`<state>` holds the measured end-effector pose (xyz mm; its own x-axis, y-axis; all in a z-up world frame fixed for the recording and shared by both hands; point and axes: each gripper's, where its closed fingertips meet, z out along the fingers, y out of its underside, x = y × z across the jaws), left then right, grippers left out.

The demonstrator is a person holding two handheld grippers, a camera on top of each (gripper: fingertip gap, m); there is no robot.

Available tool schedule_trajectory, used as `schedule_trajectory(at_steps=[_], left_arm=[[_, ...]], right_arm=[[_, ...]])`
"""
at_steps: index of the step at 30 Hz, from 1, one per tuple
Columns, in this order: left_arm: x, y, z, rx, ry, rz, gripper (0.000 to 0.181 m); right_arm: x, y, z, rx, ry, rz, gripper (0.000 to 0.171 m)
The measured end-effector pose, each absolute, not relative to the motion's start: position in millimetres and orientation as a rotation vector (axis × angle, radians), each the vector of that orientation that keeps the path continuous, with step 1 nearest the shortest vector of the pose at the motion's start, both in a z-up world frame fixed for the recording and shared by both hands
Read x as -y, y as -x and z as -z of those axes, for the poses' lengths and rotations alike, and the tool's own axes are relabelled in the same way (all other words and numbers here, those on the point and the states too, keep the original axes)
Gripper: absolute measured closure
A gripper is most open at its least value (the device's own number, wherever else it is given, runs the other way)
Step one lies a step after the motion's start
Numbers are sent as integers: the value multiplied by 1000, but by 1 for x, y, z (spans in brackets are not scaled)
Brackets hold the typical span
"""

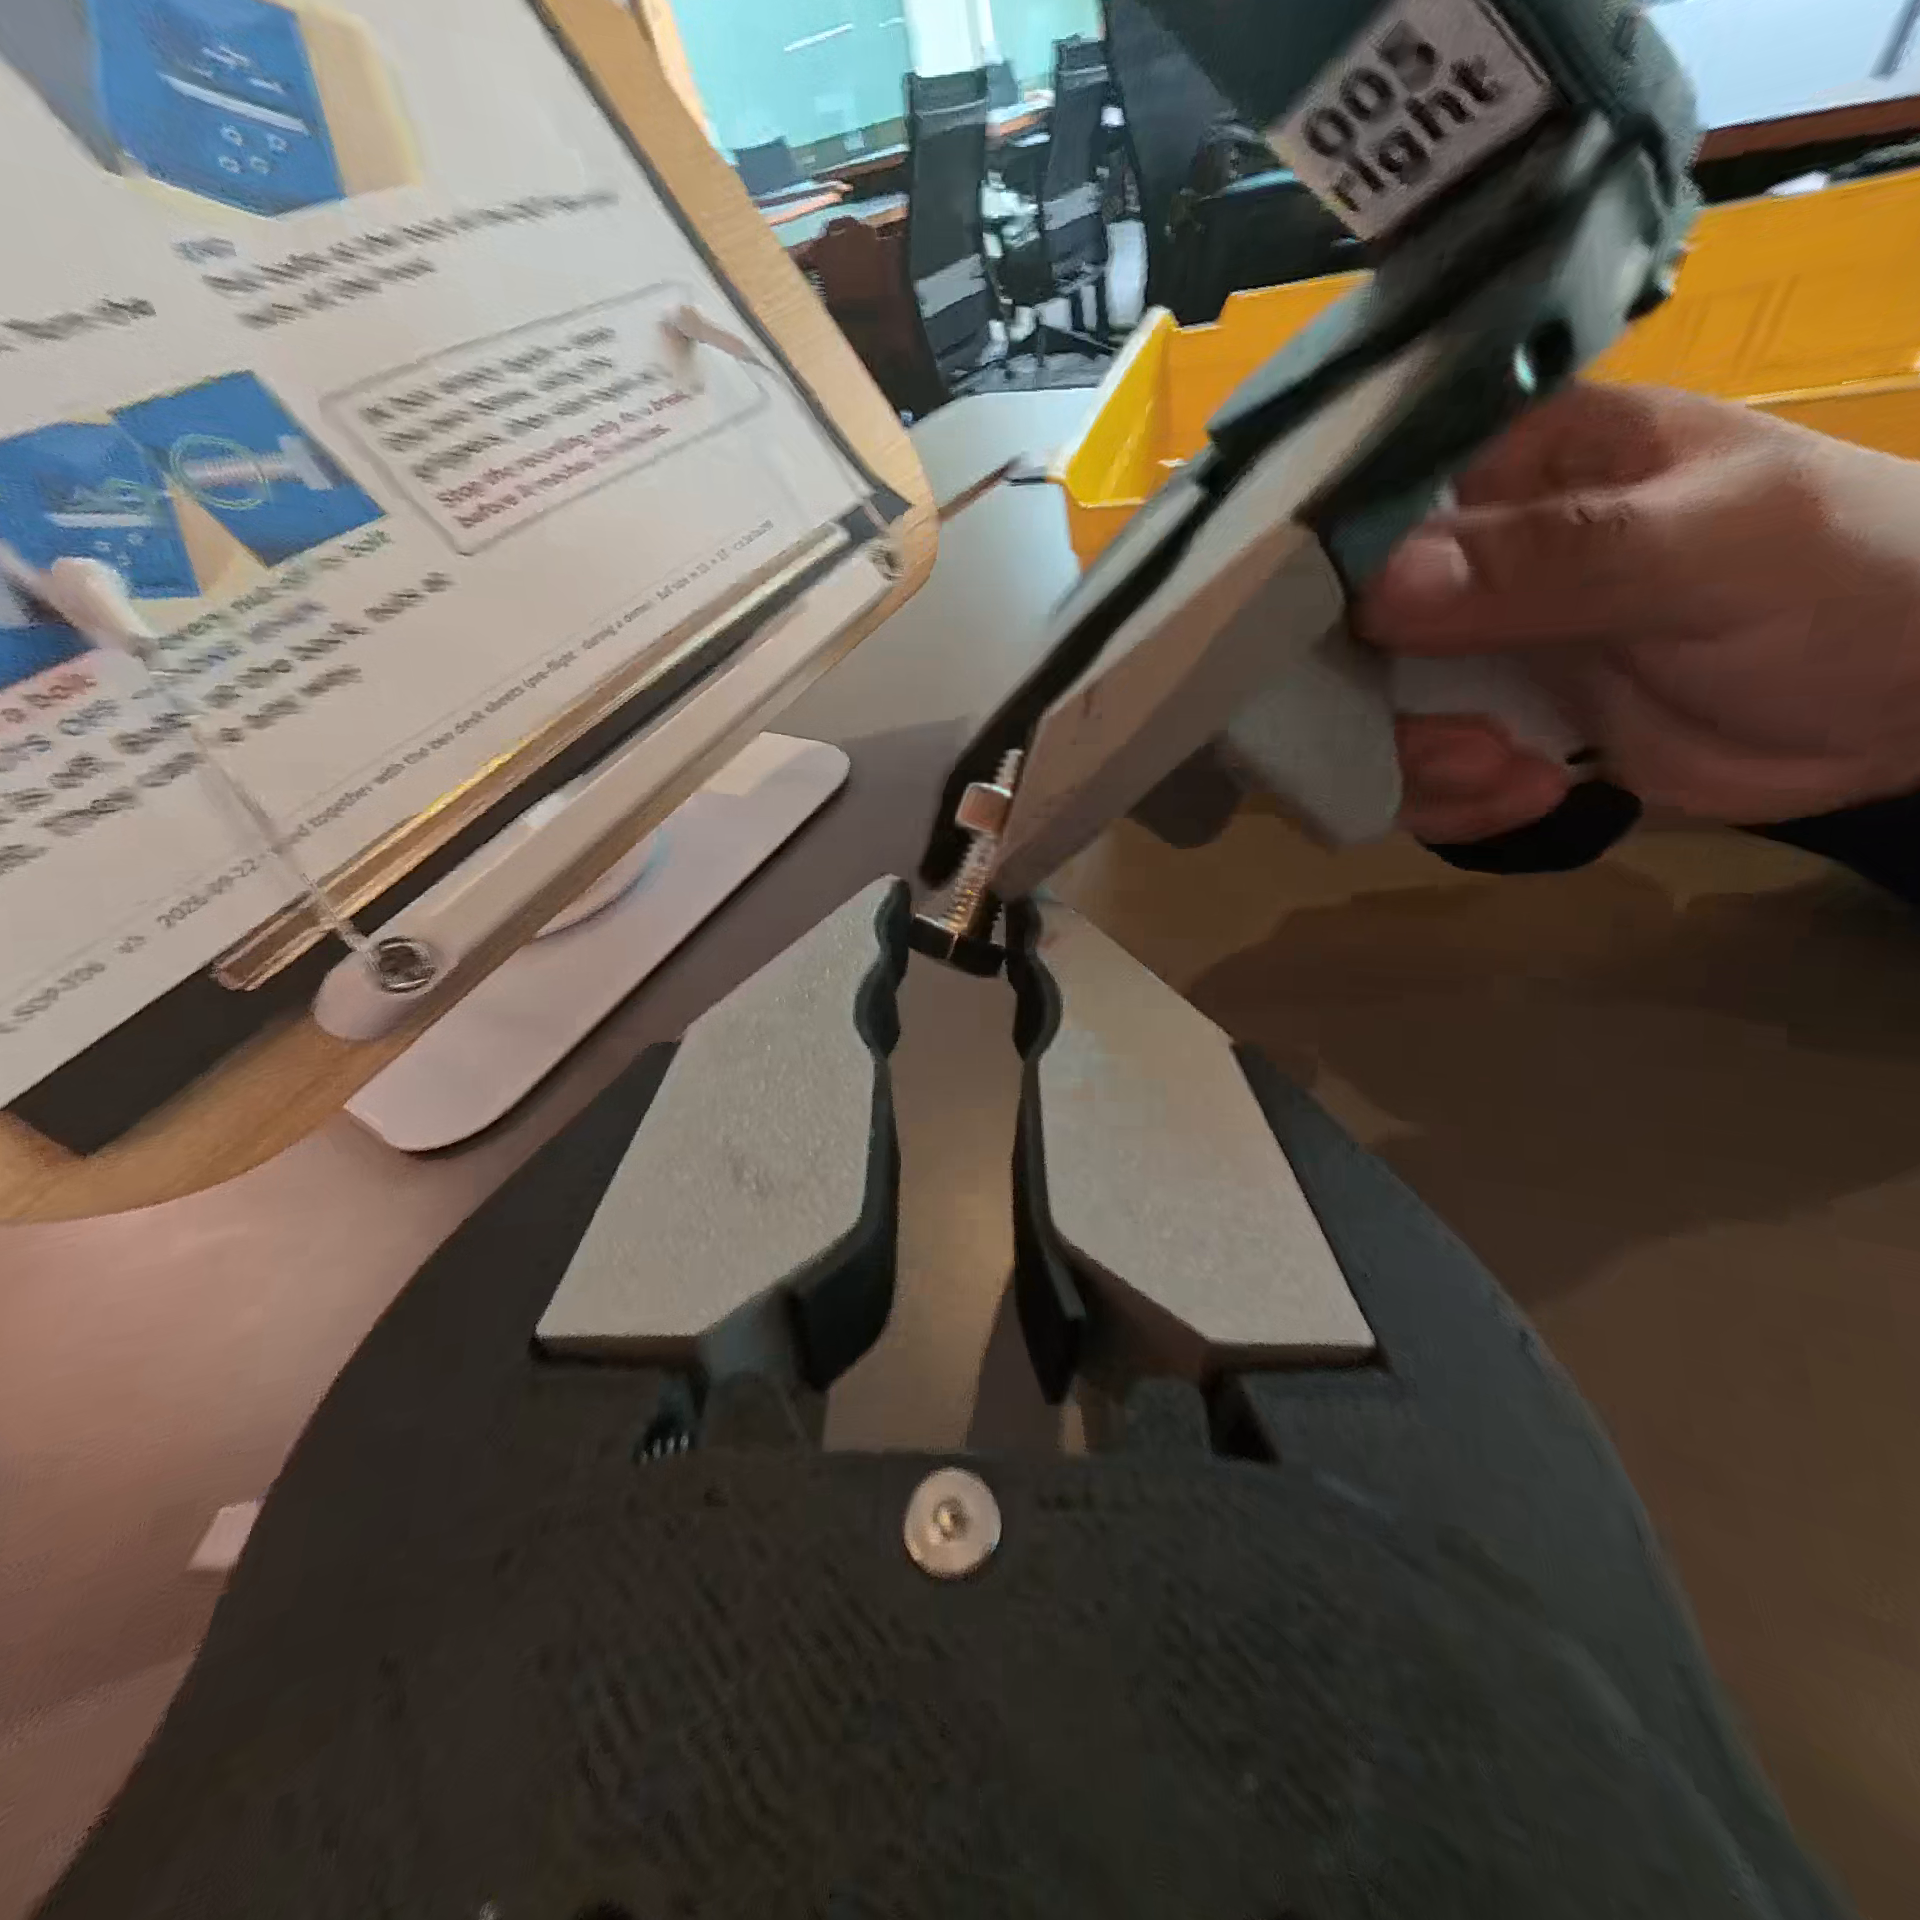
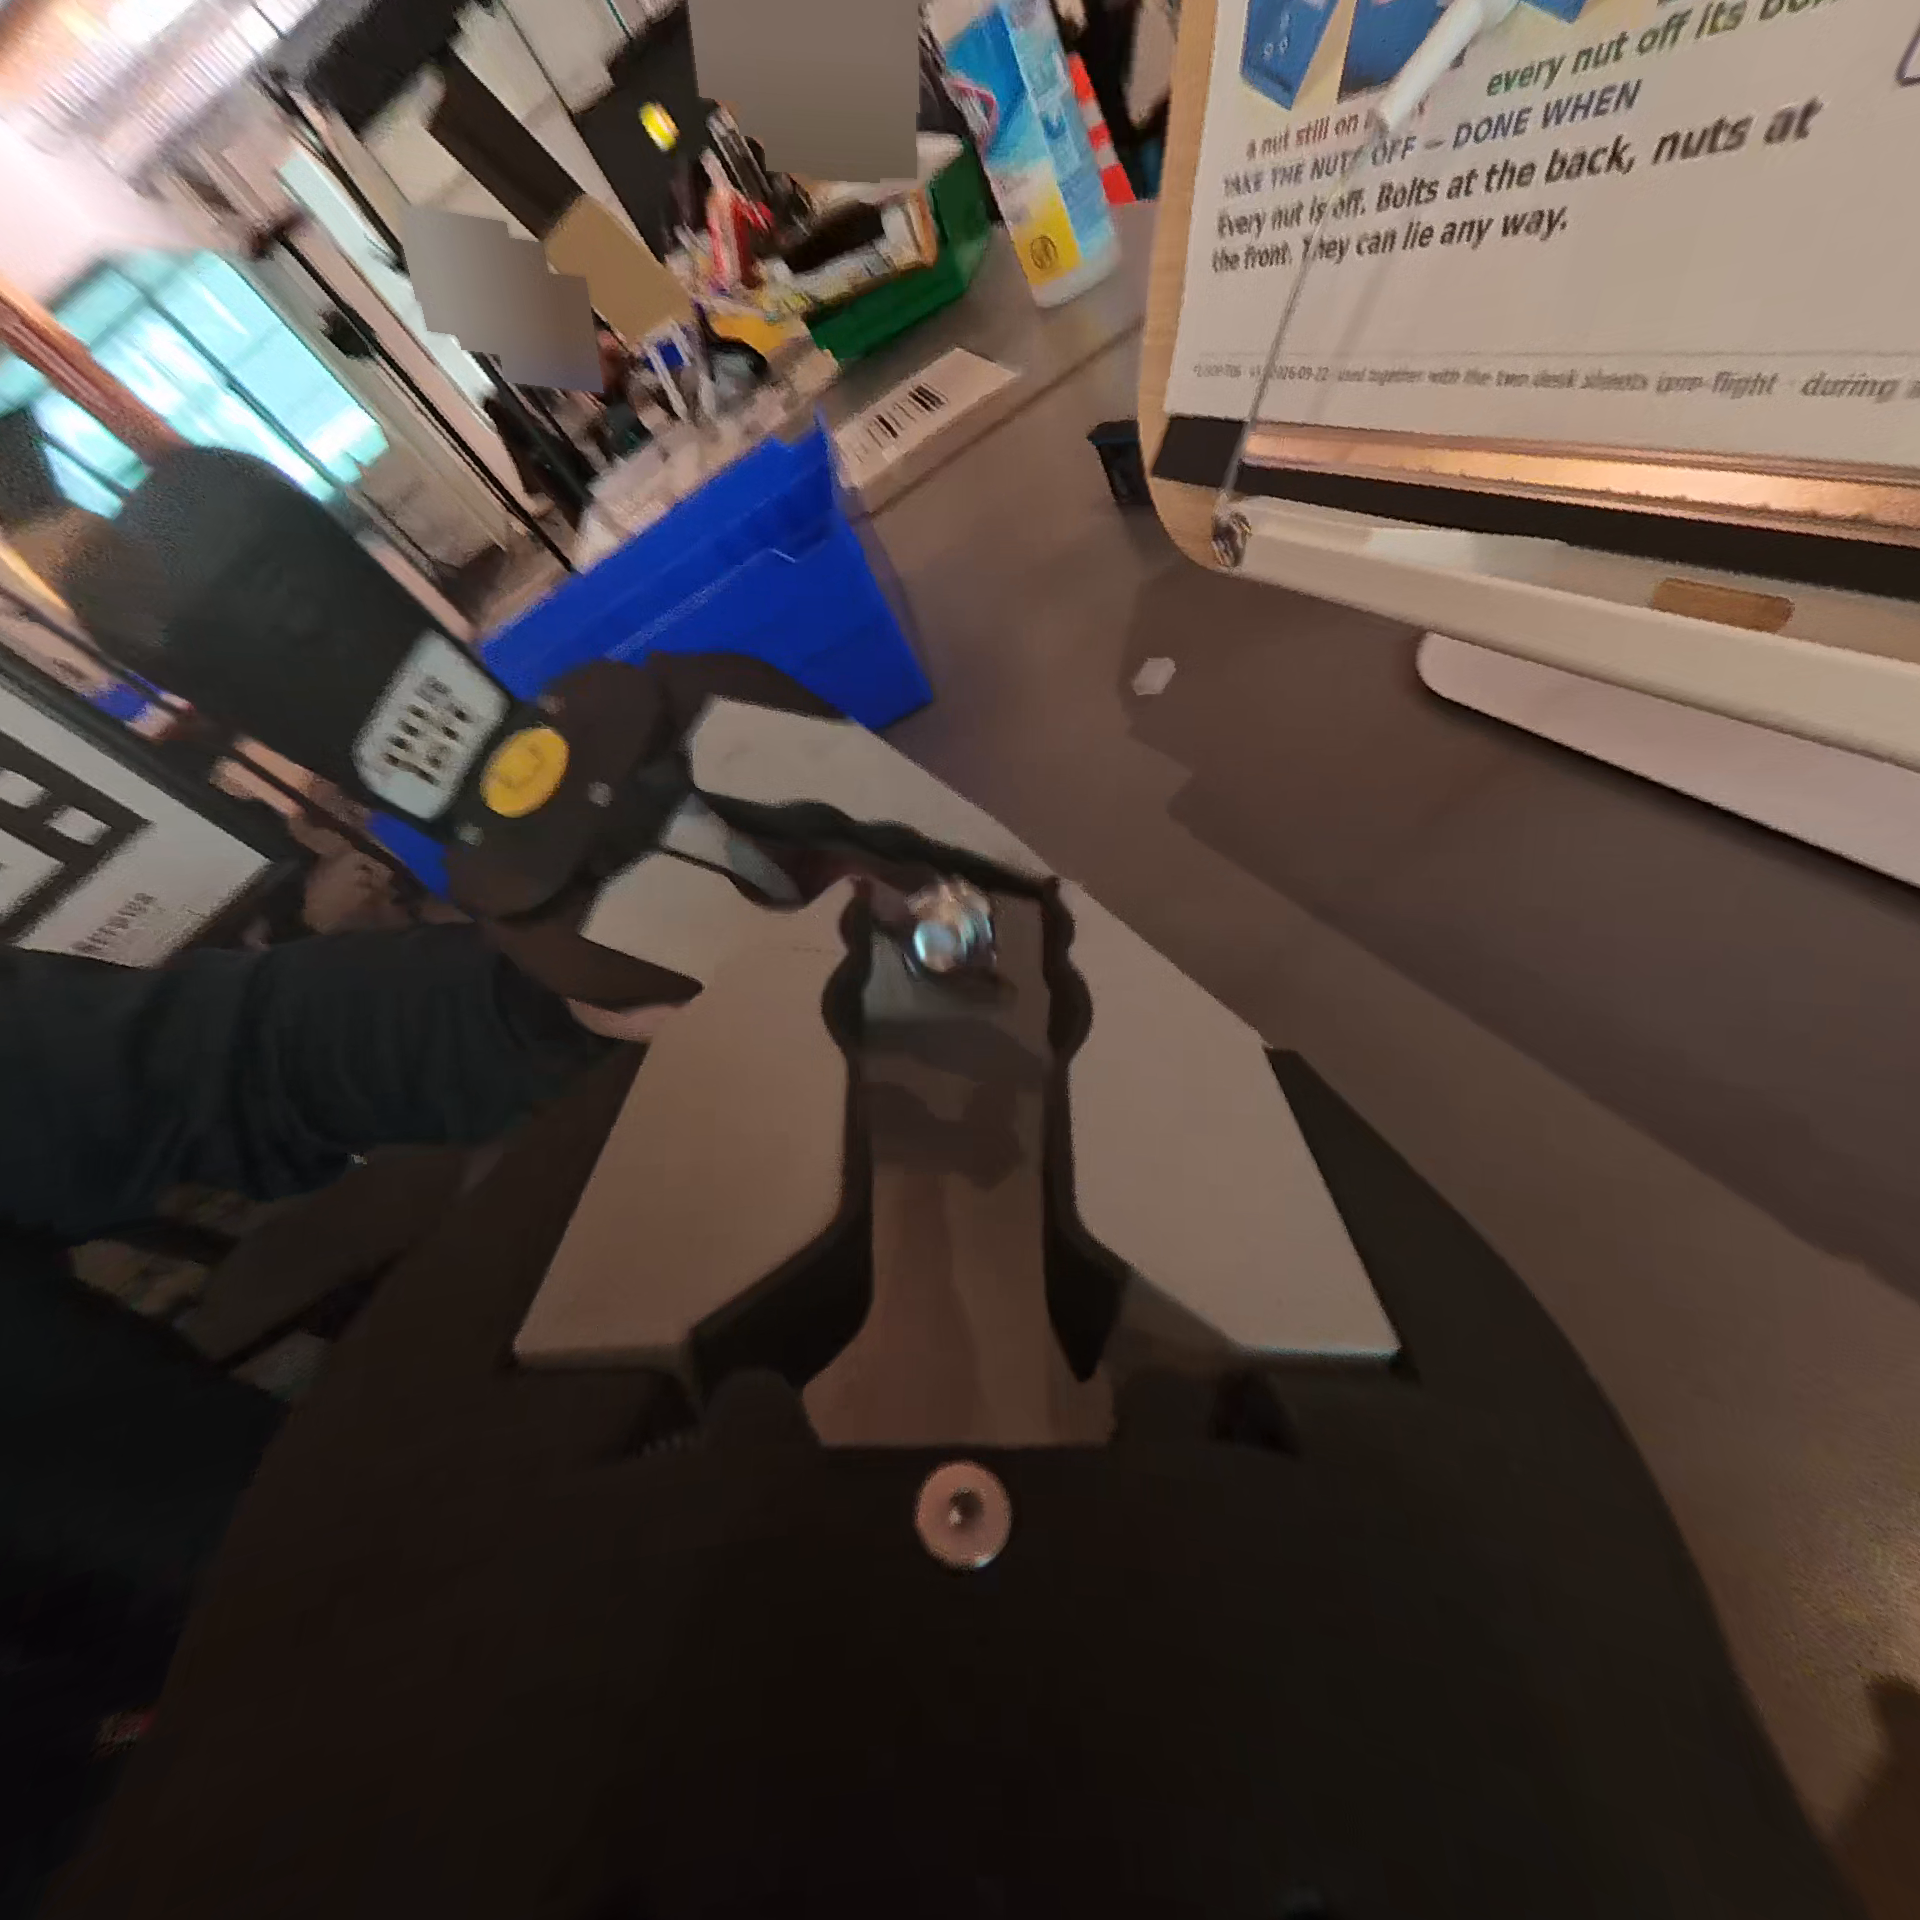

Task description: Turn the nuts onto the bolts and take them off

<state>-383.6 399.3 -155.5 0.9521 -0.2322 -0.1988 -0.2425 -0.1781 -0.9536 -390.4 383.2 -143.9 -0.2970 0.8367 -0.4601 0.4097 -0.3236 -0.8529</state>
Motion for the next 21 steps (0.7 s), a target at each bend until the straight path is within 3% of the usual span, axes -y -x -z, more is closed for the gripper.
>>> schedule_trajectory(at_steps=[2,5,8,17,21], left_arm=[[-397,389,148,-327,1745,-6,165],[-394,407,137,-248,1705,-67,165],[-394,408,140,-259,1723,-31,165],[-398,407,151,-249,1756,-31,165],[-395,400,142,-308,1724,-42,165]], right_arm=[[-388,394,143,1525,1592,-1604,132],[-395,390,155,1571,1645,-1480,148],[-394,390,166,1655,1576,-1297,148],[-369,391,137,1631,1428,-1548,135],[-390,394,146,1548,1537,-1468,144]])
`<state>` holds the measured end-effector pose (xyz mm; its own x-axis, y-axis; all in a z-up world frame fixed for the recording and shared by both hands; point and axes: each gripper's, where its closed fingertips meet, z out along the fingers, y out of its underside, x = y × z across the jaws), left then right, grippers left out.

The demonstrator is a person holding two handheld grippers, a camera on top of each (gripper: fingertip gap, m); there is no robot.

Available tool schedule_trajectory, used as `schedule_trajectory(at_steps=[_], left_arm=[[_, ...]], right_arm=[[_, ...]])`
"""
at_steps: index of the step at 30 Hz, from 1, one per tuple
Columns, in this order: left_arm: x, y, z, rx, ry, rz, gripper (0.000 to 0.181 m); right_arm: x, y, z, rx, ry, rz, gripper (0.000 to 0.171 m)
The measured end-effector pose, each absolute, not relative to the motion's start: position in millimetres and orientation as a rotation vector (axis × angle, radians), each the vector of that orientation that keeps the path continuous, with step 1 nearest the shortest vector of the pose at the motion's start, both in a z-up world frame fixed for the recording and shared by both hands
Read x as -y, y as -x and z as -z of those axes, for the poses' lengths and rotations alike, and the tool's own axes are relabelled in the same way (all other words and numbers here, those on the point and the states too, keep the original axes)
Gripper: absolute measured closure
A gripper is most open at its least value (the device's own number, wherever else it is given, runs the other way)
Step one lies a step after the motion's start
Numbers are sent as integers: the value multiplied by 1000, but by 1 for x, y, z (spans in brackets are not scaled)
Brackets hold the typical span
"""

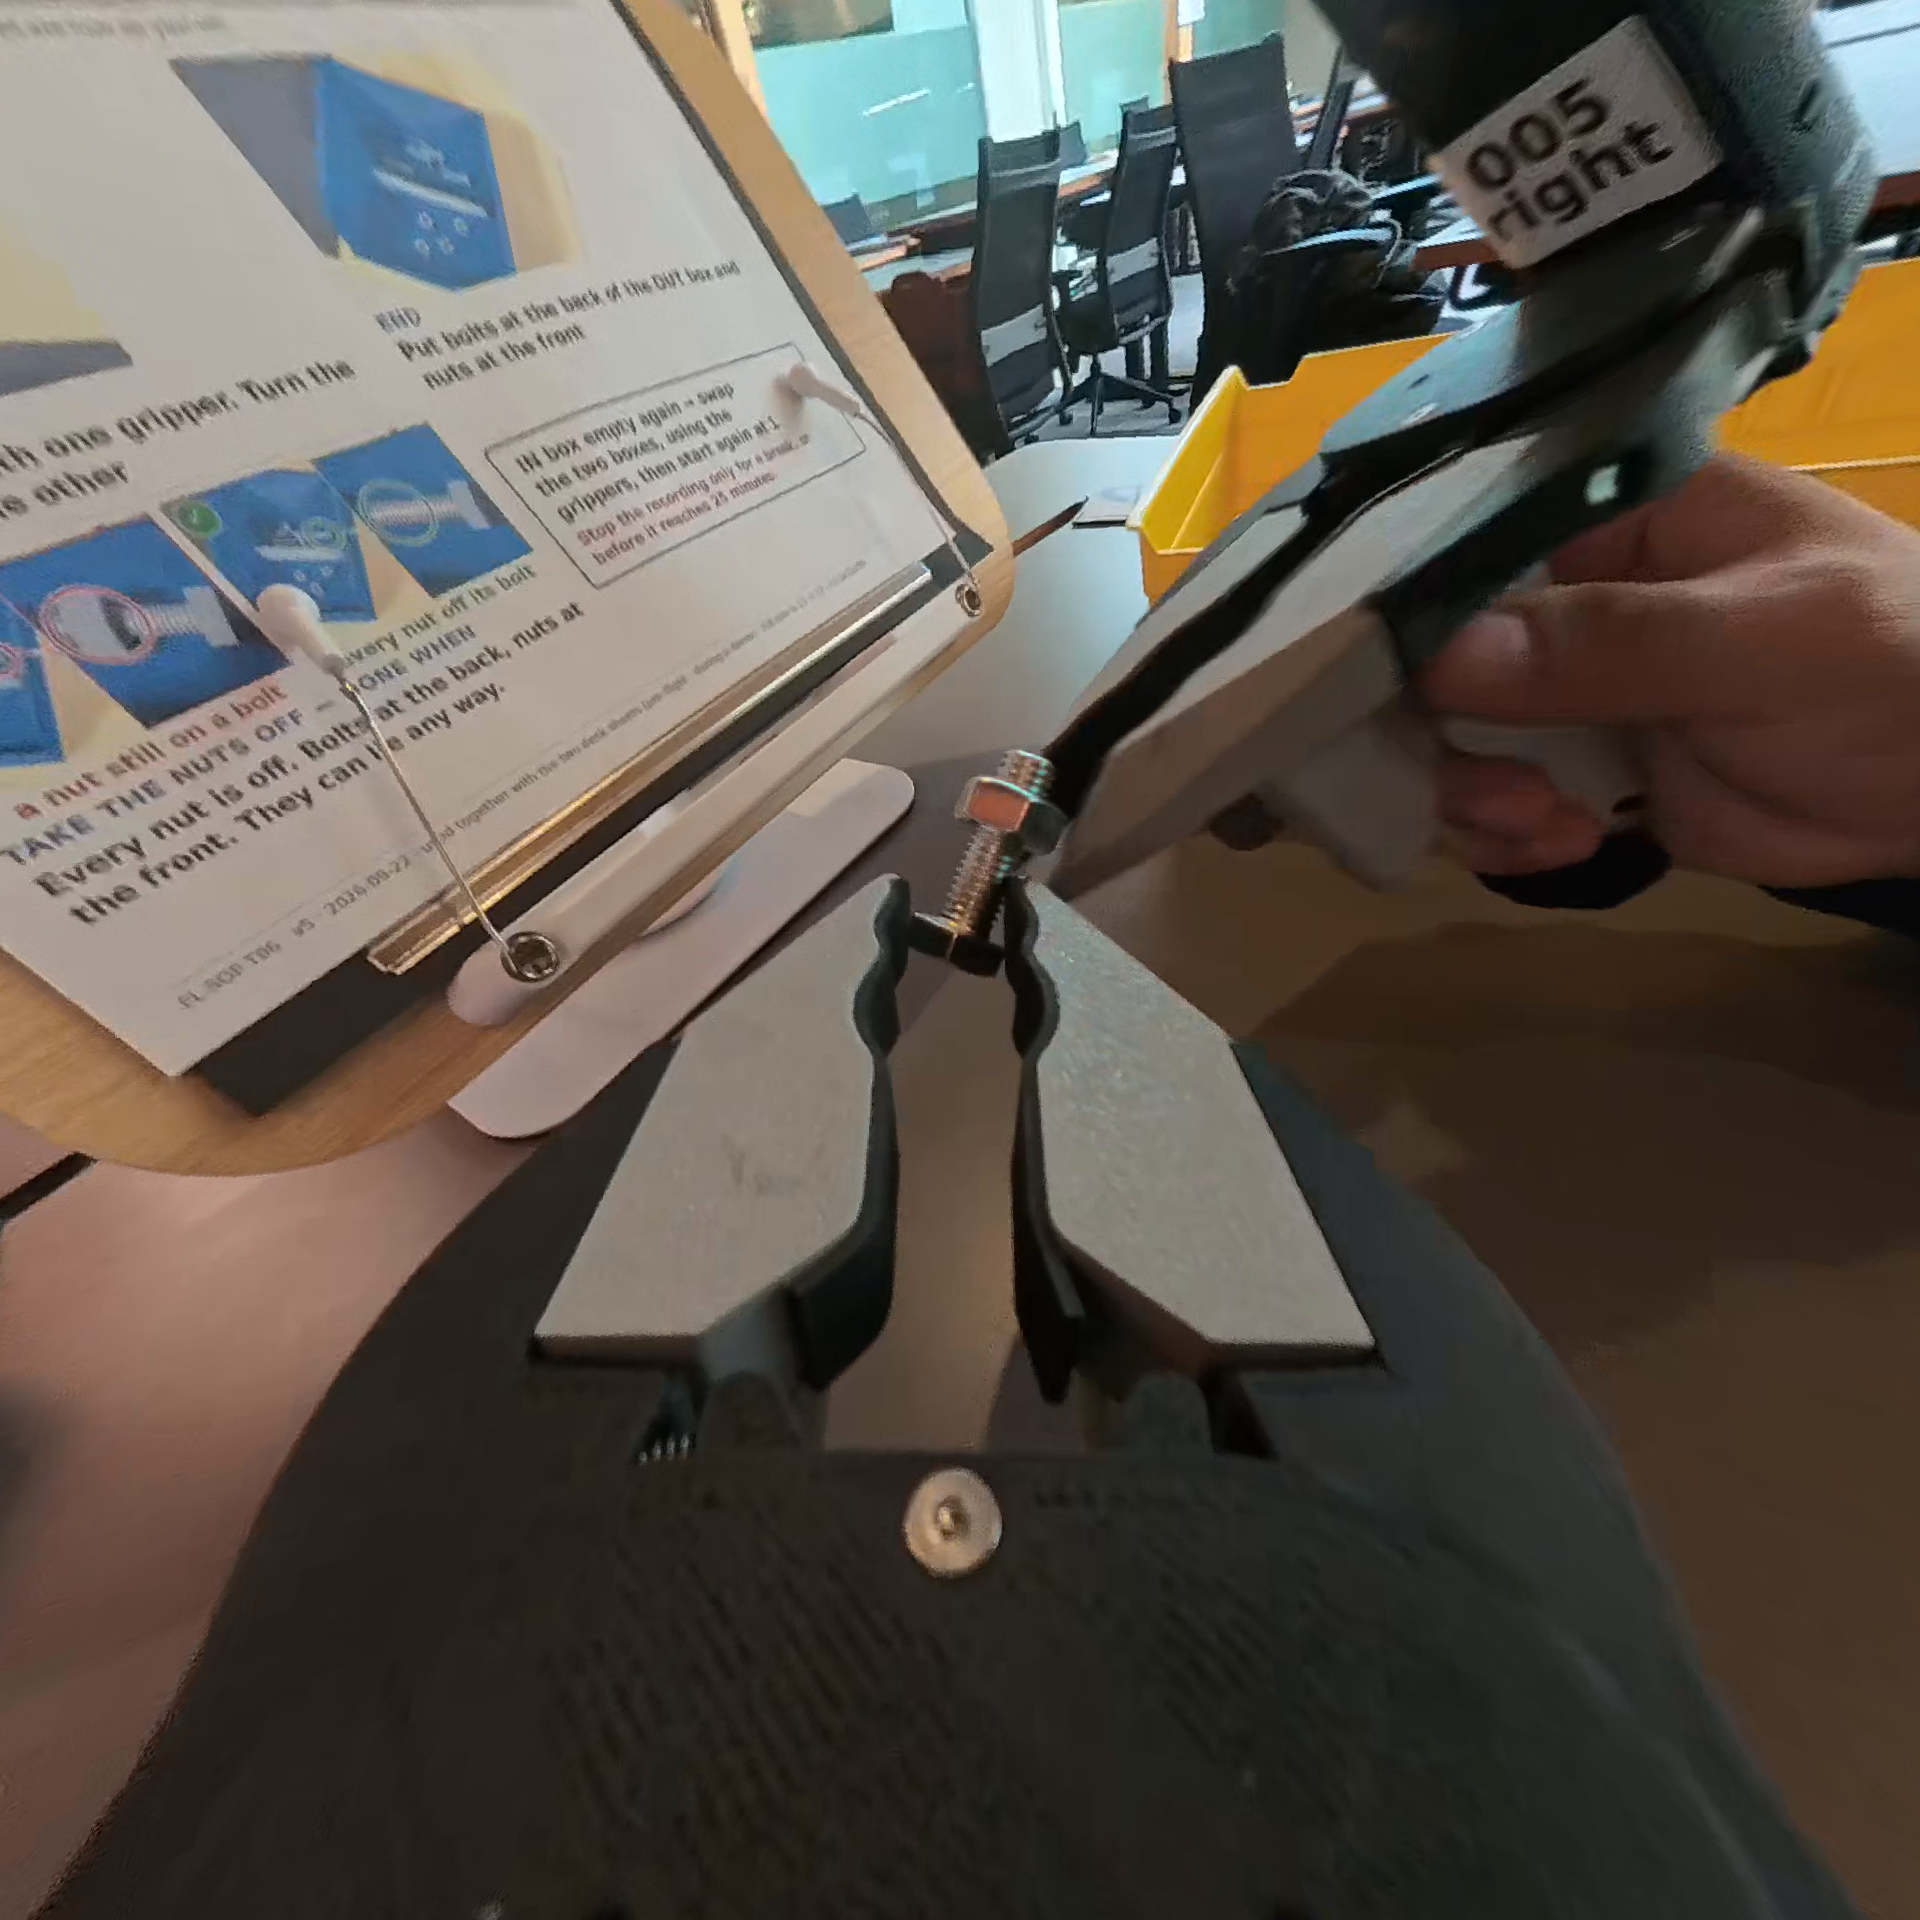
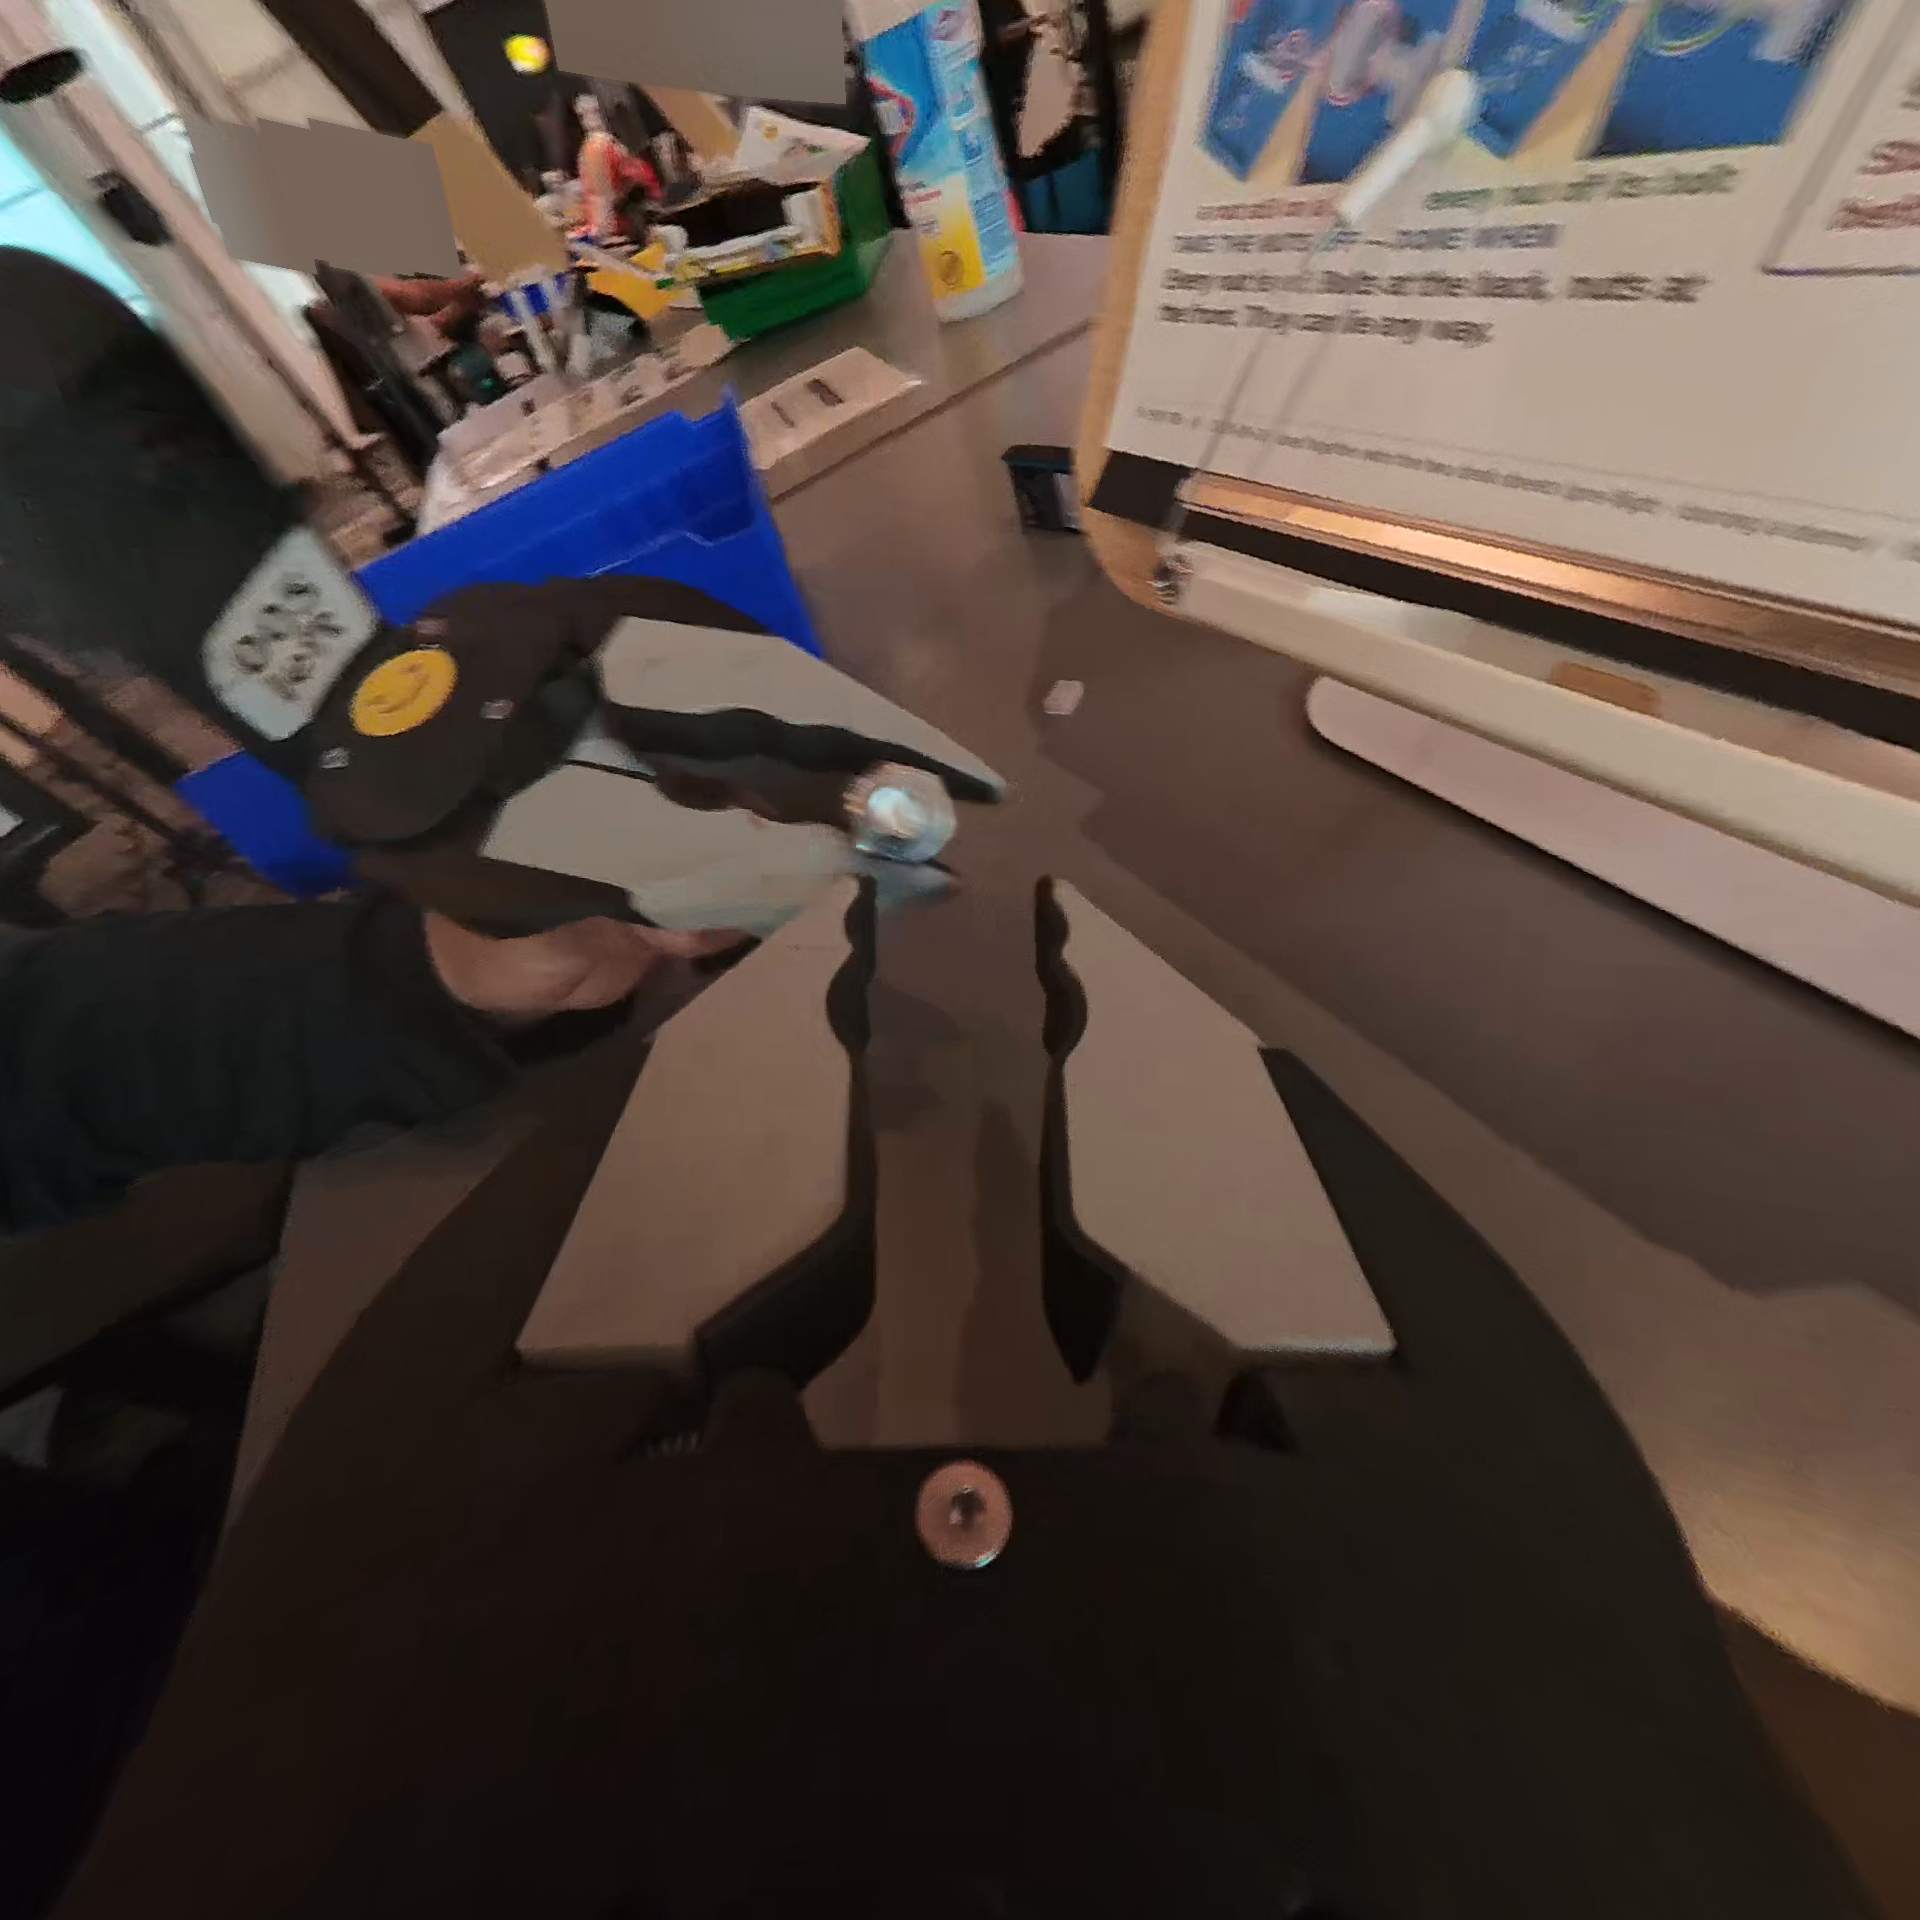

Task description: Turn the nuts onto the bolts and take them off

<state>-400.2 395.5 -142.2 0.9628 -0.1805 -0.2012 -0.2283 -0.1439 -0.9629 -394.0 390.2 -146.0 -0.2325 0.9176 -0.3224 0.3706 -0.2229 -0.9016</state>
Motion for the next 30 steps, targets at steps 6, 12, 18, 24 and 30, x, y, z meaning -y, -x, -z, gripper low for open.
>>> schedule_trajectory(at_steps=[6,12,18,24,30], left_arm=[[-395,401,142,-310,1716,-50,165],[-395,381,142,-398,1707,-110,165],[-399,385,155,-424,1750,-195,165],[-401,379,160,-432,1761,-166,165],[-398,370,182,-398,1893,156,165]], right_arm=[[-397,386,132,1494,1483,-1561,136],[-380,391,131,1526,1474,-1625,144],[-390,391,148,1550,1588,-1544,133],[-380,389,150,1606,1560,-1581,157],[-379,388,163,1704,1539,-1436,157]])
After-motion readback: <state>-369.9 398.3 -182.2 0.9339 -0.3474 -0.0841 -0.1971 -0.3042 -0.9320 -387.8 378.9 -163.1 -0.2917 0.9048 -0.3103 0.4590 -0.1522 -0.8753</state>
